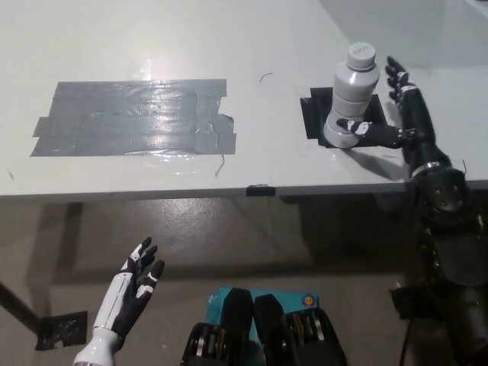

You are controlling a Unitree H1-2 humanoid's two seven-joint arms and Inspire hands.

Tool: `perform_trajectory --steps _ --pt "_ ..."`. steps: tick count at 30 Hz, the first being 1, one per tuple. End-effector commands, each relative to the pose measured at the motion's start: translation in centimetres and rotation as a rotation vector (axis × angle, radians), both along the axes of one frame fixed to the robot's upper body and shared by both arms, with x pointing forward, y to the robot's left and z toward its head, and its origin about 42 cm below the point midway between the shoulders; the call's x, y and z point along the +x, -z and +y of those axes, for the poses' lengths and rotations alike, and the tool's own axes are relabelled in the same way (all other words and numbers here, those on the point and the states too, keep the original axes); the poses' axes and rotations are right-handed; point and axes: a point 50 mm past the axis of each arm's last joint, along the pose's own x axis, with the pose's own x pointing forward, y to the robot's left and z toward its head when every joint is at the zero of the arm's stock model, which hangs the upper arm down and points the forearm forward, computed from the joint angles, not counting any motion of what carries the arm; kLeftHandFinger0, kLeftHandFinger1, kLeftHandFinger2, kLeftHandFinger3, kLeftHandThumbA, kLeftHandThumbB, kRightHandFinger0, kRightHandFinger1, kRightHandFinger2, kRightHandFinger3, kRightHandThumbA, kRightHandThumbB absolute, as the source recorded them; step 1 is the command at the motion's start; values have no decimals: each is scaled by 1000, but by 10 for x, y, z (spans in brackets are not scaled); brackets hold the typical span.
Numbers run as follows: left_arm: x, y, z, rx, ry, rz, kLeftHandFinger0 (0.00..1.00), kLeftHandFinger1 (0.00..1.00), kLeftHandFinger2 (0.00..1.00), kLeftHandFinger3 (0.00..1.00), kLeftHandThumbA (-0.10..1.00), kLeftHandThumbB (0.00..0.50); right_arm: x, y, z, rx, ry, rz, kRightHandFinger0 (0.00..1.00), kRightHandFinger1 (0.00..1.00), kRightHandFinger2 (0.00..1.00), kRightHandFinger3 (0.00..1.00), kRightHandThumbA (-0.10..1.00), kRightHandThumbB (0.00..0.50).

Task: A white bottle is kept in the middle of the desk infront of the robot and the robot picks it up with its right hand and passes it to a person

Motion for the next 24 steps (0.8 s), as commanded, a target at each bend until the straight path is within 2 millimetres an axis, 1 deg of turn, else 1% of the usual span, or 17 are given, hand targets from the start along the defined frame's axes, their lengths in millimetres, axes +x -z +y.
perform_trajectory --steps 1,4,6,8,9,13,19,21,22,24 --pt "7 -16 -2 8 20 -72 888 1000 1000 1000 871 6 21 -36 9 41 10 -86 1000 1000 1000 1000 1000 421" --pt "7 -15 -2 5 18 -75 878 1000 1000 1000 859 12 27 -35 14 36 6 -58 1000 1000 1000 1000 1000 456" --pt "8 -15 -2 6 19 -76 875 1000 1000 1000 862 14 30 -36 17 28 4 -40 1000 1000 1000 1000 1000 467" --pt "8 -16 -2 9 19 -70 877 1000 1000 1000 884 22 31 -37 22 20 -13 -29 1000 1000 1000 1000 1000 460" --pt "8 -15 -2 9 18 -70 877 1000 1000 1000 881 15 32 -36 25 23 -27 -22 1000 1000 1000 1000 1000 470" --pt "6 -15 -3 9 22 -70 879 1000 1000 1000 874 7 34 -32 32 25 -54 9 1000 1000 1000 1000 1000 482" --pt "7 -16 -2 9 21 -75 878 1000 1000 1000 864 8 44 -32 36 63 -57 55 1000 1000 1000 1000 1000 476" --pt "7 -16 -2 12 24 -71 889 1000 1000 1000 878 7 48 -31 36 82 -59 68 1000 1000 1000 1000 1000 468" --pt "7 -15 -2 8 25 -71 897 1000 1000 1000 871 17 50 -30 35 75 -60 73 1000 1000 1000 1000 1000 447" --pt "7 -16 -3 3 27 -71 899 1000 1000 1000 867 17 52 -26 33 76 -61 78 1000 1000 1000 1000 985 431"
